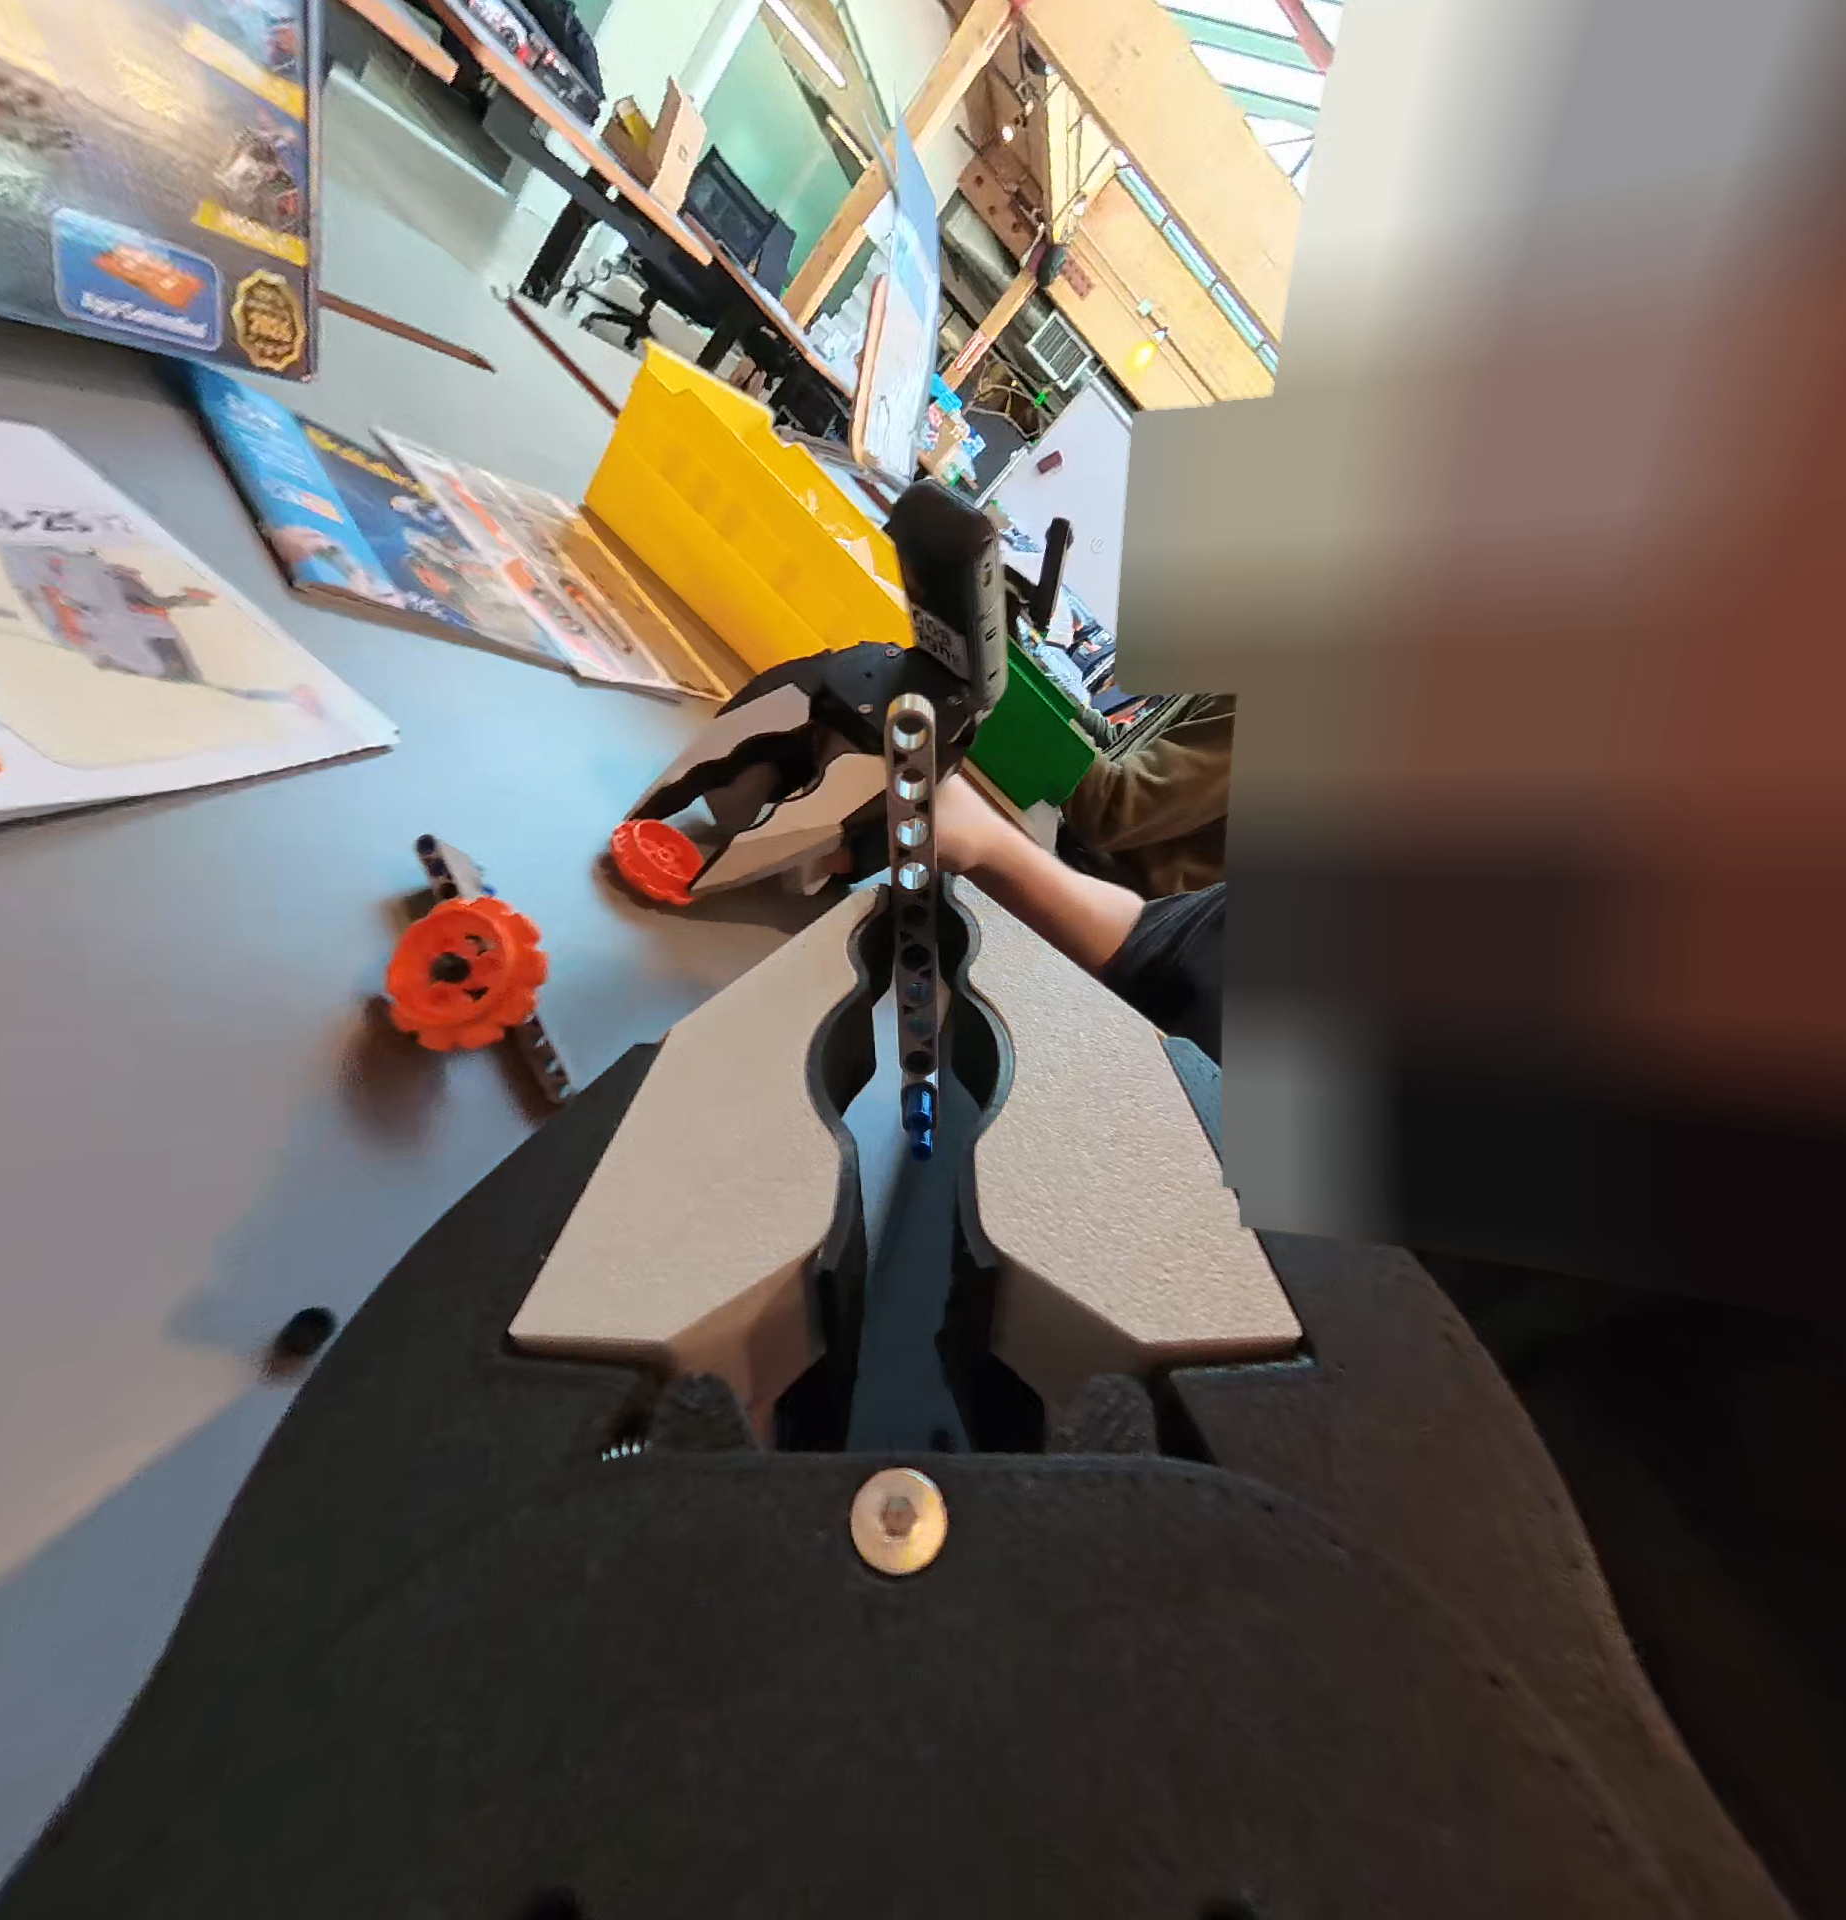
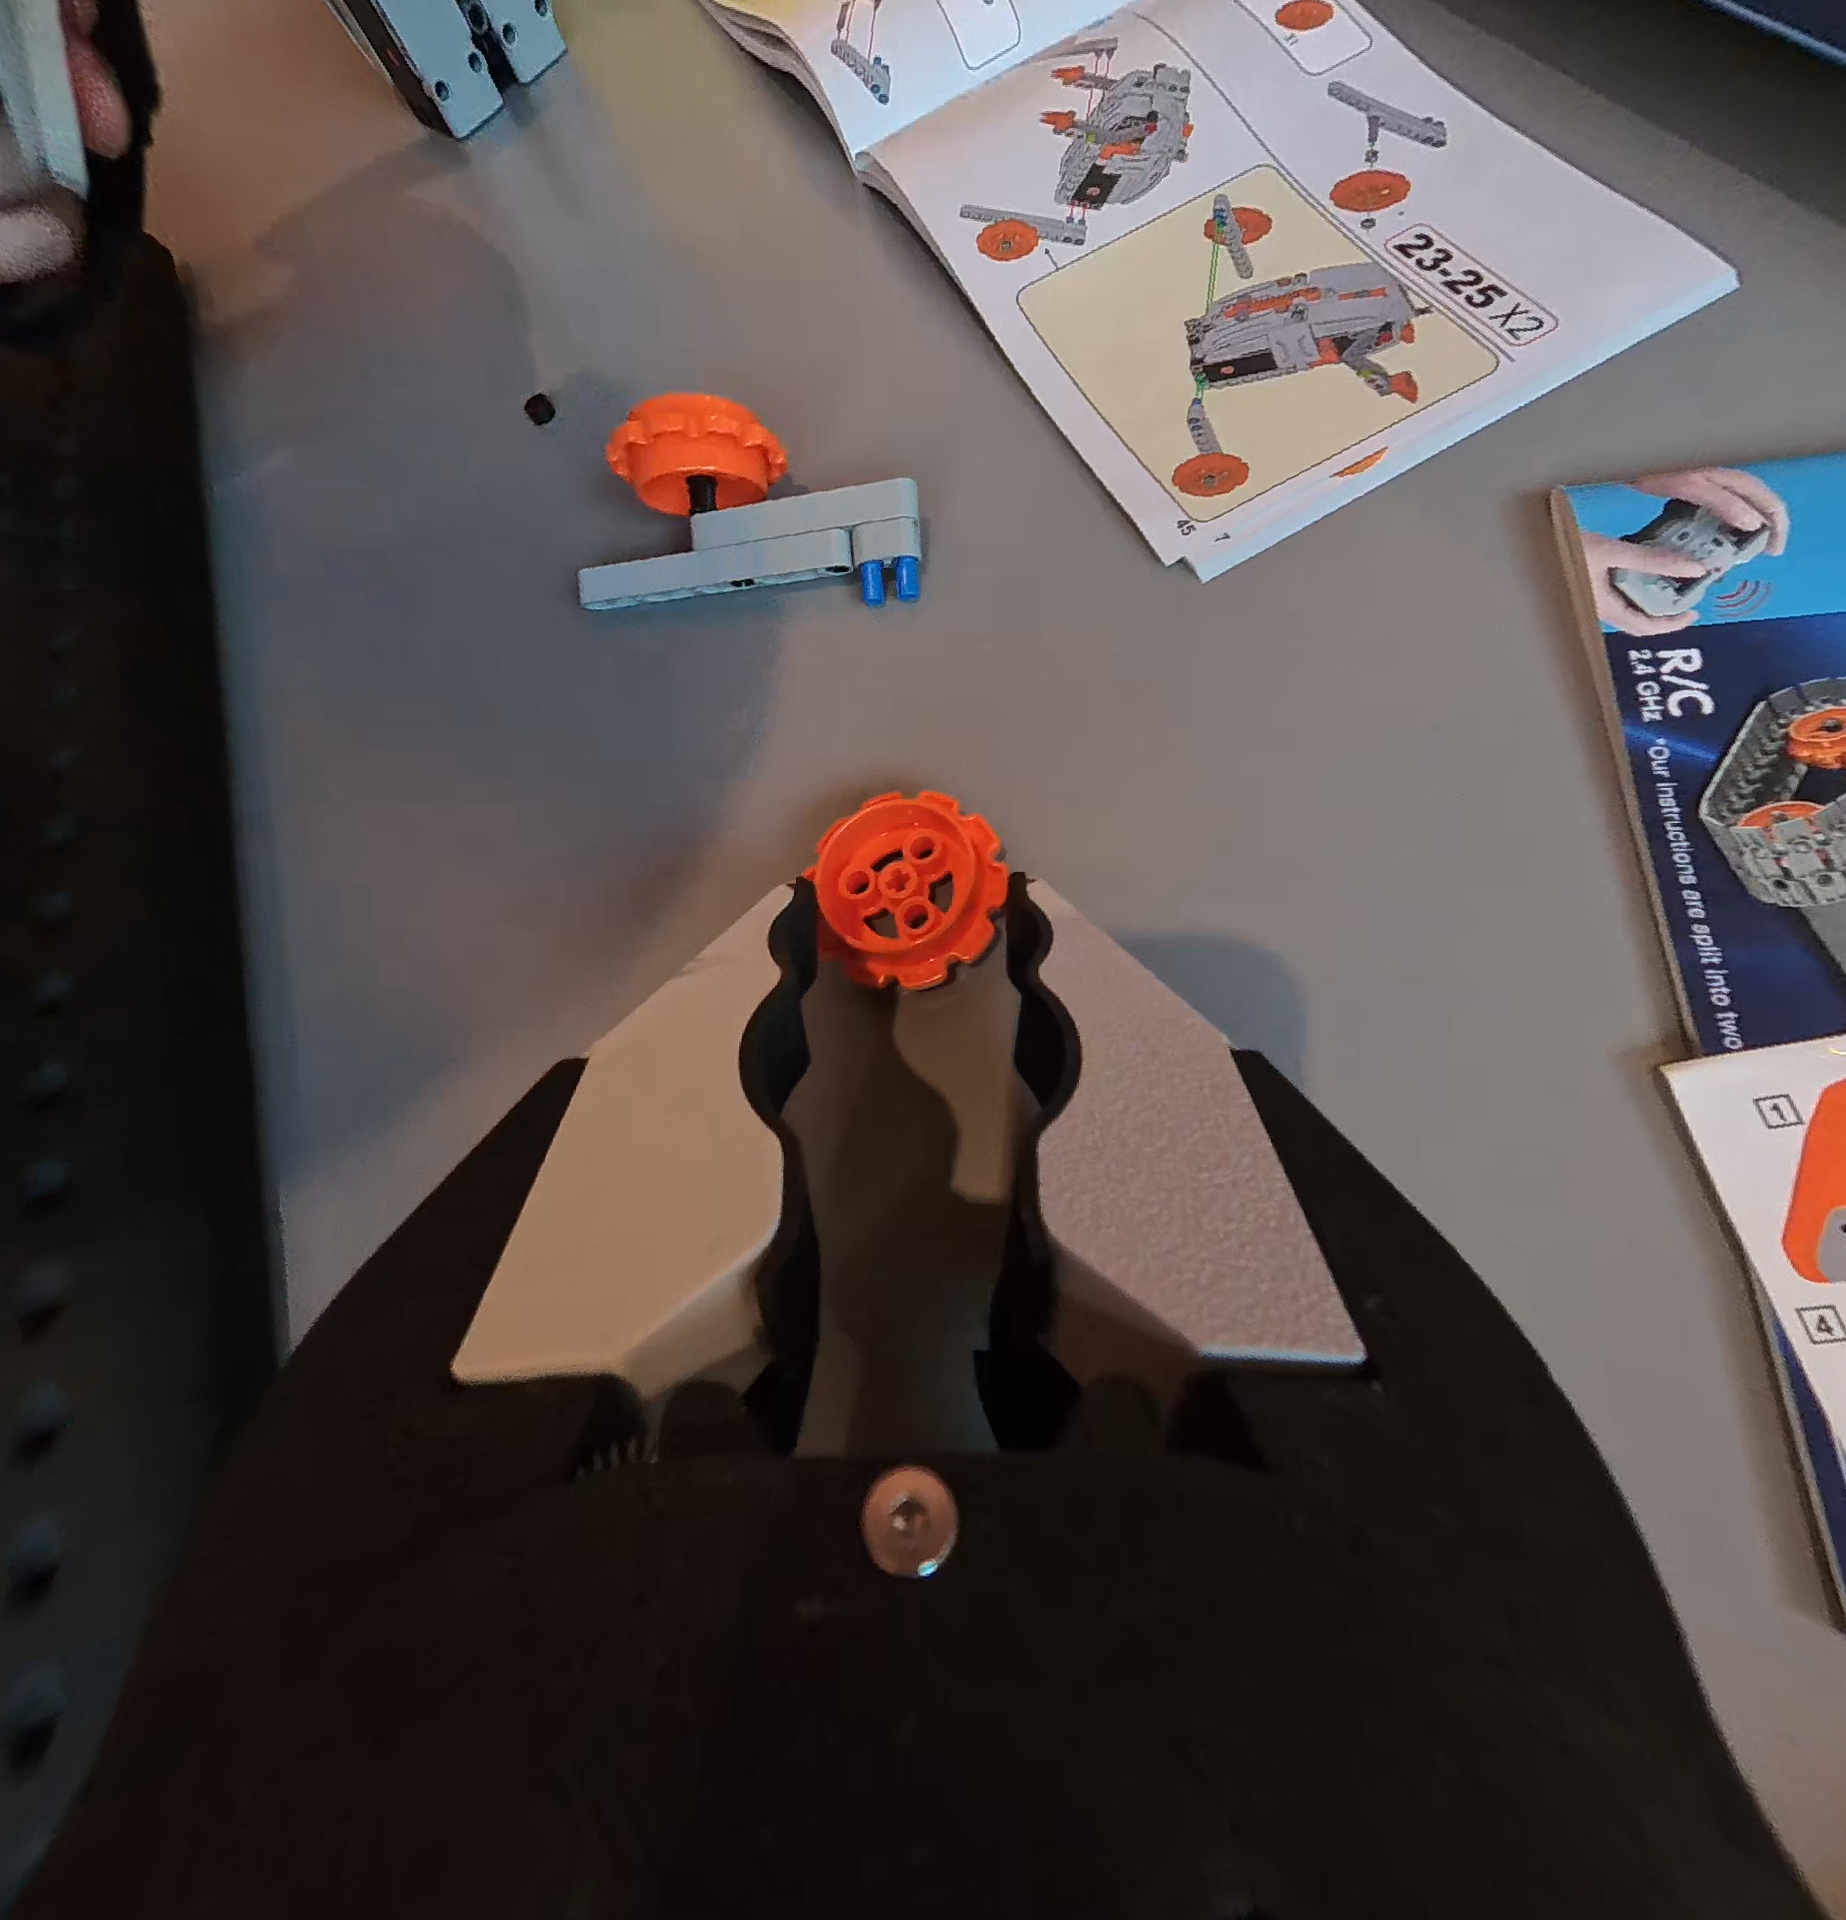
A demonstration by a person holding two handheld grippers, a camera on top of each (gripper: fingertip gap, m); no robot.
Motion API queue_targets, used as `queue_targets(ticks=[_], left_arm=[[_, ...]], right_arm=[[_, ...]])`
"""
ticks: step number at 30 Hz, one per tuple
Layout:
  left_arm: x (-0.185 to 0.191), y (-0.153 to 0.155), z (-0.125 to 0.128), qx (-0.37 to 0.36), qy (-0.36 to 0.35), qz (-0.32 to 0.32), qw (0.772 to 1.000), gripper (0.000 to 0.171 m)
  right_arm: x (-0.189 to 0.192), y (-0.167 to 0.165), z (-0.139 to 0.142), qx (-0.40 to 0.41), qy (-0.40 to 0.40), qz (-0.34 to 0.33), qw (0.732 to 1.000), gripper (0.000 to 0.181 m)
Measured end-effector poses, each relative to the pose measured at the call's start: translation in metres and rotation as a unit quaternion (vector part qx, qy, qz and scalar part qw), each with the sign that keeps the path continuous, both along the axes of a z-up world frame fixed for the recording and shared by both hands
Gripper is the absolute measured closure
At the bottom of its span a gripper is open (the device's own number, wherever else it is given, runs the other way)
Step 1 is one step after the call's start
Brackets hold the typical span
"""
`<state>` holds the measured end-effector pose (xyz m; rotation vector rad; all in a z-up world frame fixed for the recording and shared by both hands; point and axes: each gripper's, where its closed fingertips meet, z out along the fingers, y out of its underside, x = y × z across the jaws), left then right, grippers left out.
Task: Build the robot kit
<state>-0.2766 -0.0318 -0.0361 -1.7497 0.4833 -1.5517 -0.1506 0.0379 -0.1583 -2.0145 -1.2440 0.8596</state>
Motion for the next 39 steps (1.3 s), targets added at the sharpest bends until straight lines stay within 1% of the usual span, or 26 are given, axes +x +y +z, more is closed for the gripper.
queue_targets(ticks=[2,7,14,23,29,32,35,39], left_arm=[[-0.001,0.002,-0.008,0.004,0.016,0.006,1.0,0.166],[0.0,0.01,-0.032,0.014,0.081,0.033,0.996,0.166],[0.01,0.008,-0.056,-0.014,0.118,0.015,0.993,0.166],[0.008,0.011,-0.067,-0.02,0.151,0.026,0.988,0.166],[0.0,0.014,-0.068,-0.037,0.152,0.048,0.987,0.166],[-0.008,0.018,-0.07,-0.057,0.15,0.068,0.985,0.166],[-0.011,0.018,-0.069,-0.063,0.144,0.074,0.985,0.166],[-0.008,0.015,-0.073,-0.063,0.159,0.064,0.983,0.166]], right_arm=[[0.0,0.0,0.0,0.002,-0.001,0.001,1.0,0.146],[-0.001,0.0,0.0,-0.001,0.002,0.003,1.0,0.146],[-0.002,-0.003,0.0,-0.001,0.003,0.013,1.0,0.145],[-0.003,-0.005,0.003,-0.011,0.017,0.024,1.0,0.145],[-0.005,-0.009,0.004,-0.005,0.016,0.041,0.999,0.141],[-0.009,-0.01,0.013,0.011,0.044,0.055,0.997,0.137],[-0.013,-0.005,0.028,0.041,0.086,0.047,0.994,0.136],[-0.019,0.001,0.033,0.045,0.092,0.031,0.994,0.131]])
